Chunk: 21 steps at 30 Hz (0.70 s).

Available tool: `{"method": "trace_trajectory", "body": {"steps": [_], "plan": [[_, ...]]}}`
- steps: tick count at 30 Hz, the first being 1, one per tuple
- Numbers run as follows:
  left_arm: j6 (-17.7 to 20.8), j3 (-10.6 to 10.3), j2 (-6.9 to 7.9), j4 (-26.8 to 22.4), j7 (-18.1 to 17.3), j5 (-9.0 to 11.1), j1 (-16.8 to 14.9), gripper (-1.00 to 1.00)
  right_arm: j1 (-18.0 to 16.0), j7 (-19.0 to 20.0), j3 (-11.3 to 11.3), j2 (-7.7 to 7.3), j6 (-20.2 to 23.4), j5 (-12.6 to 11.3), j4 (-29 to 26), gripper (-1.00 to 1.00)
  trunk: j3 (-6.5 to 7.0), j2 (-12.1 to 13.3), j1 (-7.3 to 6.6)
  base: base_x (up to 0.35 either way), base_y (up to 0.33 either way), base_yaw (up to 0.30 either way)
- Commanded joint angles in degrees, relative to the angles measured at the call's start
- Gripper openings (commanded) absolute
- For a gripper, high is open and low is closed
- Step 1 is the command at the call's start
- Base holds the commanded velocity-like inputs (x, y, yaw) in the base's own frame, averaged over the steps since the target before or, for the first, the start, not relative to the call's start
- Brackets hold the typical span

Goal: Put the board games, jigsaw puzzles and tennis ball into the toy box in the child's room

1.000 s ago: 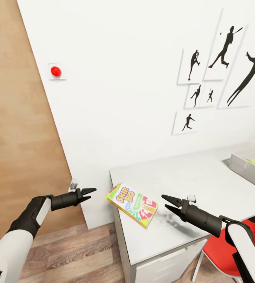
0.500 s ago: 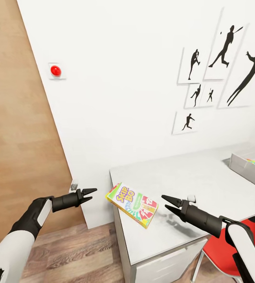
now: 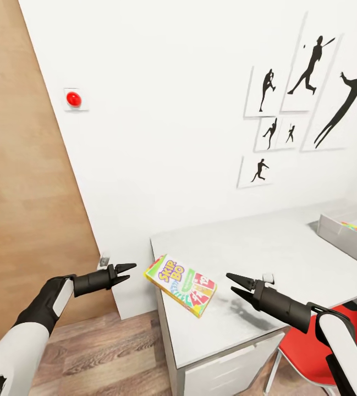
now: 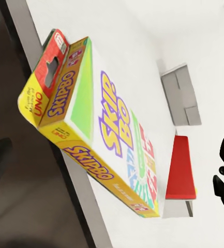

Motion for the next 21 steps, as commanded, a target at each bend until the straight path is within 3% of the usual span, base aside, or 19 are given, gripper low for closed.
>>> {"method": "trace_trajectory", "body": {"steps": [1,21], "plan": [[0.30,0.08,0.00,0.01,-0.11,0.10,-0.04,1.00,-0.04,0.59,-0.07,-0.01,0.23,0.57,0.01,1.00,-0.06,-0.03,0.00,-0.002,-0.007,0.000],[0.40,0.29,-0.01,0.01,-0.16,0.10,-0.04,1.00,0.04,0.59,-0.15,-0.03,0.18,0.56,0.01,1.00,-3.47,-7.65,4.17,0.000,-0.001,0.000]]}}
